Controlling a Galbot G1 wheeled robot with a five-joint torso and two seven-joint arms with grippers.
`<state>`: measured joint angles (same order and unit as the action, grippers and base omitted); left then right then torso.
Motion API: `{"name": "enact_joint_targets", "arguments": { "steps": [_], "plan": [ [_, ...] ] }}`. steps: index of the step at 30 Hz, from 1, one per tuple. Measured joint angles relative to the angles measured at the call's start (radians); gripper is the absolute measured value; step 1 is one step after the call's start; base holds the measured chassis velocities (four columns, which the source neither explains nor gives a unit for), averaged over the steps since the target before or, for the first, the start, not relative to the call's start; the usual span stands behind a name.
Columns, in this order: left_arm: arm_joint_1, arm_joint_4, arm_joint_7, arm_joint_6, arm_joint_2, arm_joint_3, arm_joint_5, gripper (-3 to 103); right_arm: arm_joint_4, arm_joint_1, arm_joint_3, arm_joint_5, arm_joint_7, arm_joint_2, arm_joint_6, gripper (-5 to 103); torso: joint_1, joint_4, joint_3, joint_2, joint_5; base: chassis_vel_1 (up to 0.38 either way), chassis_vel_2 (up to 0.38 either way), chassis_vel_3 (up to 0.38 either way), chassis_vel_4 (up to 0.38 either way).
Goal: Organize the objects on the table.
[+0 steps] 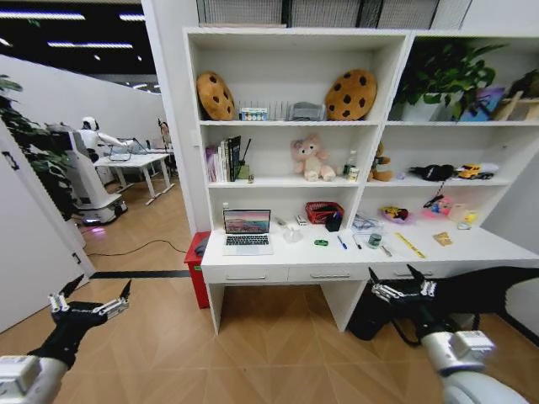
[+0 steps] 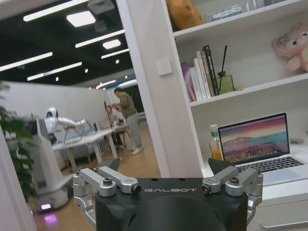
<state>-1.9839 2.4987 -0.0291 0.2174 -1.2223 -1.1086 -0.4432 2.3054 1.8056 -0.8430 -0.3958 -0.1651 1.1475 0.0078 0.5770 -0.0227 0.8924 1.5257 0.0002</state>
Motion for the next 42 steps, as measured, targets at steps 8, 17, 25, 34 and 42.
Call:
{"name": "enact_joint_targets", "arguments": {
  "steps": [8,17,25,34,42],
  "plan": [
    [-0.007,0.001,-0.008,0.002,-0.078,0.059,0.003,100,-0.032,-0.012,0.074,0.106,-0.045,0.057,0.065,100,0.000,0.0002,0.000,0.000,0.0001,0.000,0.000,0.000,0.000],
    [-0.006,0.002,-0.005,0.001,-0.091,0.105,0.021,98,-0.039,0.033,0.061,0.154,-0.048,0.104,0.130,100,0.000,0.0000,0.000,0.000,-0.0003,0.000,0.000,0.000,0.000],
    [0.008,0.002,-0.007,-0.007,-0.098,0.090,0.004,96,-0.035,0.028,0.074,0.163,-0.003,0.109,0.129,100,0.000,0.0001,0.000,0.000,-0.0001,0.000,0.000,0.000,0.000],
    [0.007,0.001,0.004,-0.014,-0.119,0.122,0.038,95,-0.035,0.030,0.062,0.141,0.025,0.100,0.133,100,0.000,0.0001,0.000,0.000,-0.0002,0.000,0.000,0.000,0.000],
    [0.004,0.001,0.012,-0.025,-0.155,0.156,0.079,93,-0.035,0.032,0.066,0.146,0.029,0.115,0.137,100,0.000,0.0000,0.000,0.000,-0.0002,-0.044,0.047,0.045,-0.036]
  ]
}}
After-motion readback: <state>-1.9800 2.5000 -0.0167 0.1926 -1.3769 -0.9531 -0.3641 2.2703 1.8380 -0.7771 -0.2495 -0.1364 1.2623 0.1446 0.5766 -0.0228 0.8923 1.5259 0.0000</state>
